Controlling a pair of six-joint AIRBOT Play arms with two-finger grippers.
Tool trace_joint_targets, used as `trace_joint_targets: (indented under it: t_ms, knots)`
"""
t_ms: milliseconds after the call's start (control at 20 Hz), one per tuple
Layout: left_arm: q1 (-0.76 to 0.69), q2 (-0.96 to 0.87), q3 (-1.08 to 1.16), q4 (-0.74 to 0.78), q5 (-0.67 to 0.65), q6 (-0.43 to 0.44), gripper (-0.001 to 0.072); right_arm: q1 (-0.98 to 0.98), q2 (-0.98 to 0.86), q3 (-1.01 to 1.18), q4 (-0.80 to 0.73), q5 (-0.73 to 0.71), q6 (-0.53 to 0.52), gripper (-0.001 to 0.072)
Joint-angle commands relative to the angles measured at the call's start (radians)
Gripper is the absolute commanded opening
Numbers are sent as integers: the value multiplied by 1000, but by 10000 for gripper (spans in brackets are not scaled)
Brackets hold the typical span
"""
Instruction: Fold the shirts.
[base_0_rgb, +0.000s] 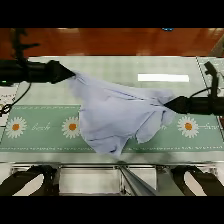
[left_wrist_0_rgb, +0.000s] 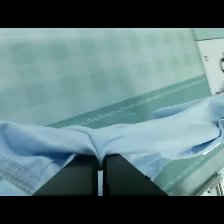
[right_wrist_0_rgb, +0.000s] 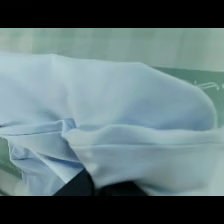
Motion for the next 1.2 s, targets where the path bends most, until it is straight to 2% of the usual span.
trace_joint_targets:
  t_ms: [0,50,100,150,200,350,450,500,600,650,700,850,1050,1150]
  knots:
    - [-44,-194,-38,-28,170,23,18,0,-285,39,66,-157,-63,23]
    - [-55,-237,-35,-53,195,22,18,0,-366,74,80,-192,-63,24]
    - [-63,-270,-35,-88,207,22,37,0,-443,105,91,-227,-45,62]
    - [-69,-302,-35,-114,197,21,216,0,-504,126,114,-241,8,270]
    - [-69,-323,-34,-116,154,16,506,-1,-556,155,130,-232,32,414]
    - [36,-346,26,22,-122,3,510,-67,-602,267,103,-79,30,418]
    - [167,-312,34,95,-270,-58,510,-154,-555,312,8,20,27,417]
    - [221,-280,18,111,-301,-57,510,-201,-513,307,-69,50,23,416]
    - [290,-171,-100,113,-262,-54,510,-272,-416,229,-211,65,34,416]
    - [294,-111,-190,113,-219,-53,510,-304,-356,136,-221,36,47,415]
    - [289,-53,-293,105,-176,-46,510,-325,-298,30,-190,-5,57,415]
    - [280,98,-594,70,-113,-43,511,-336,-139,-243,-56,-93,-10,410]
    - [279,219,-858,-3,-51,-45,511,-337,-24,-316,8,-82,-18,410]
    - [279,226,-929,-87,-35,3,511,-337,-13,-316,9,-73,-18,410]
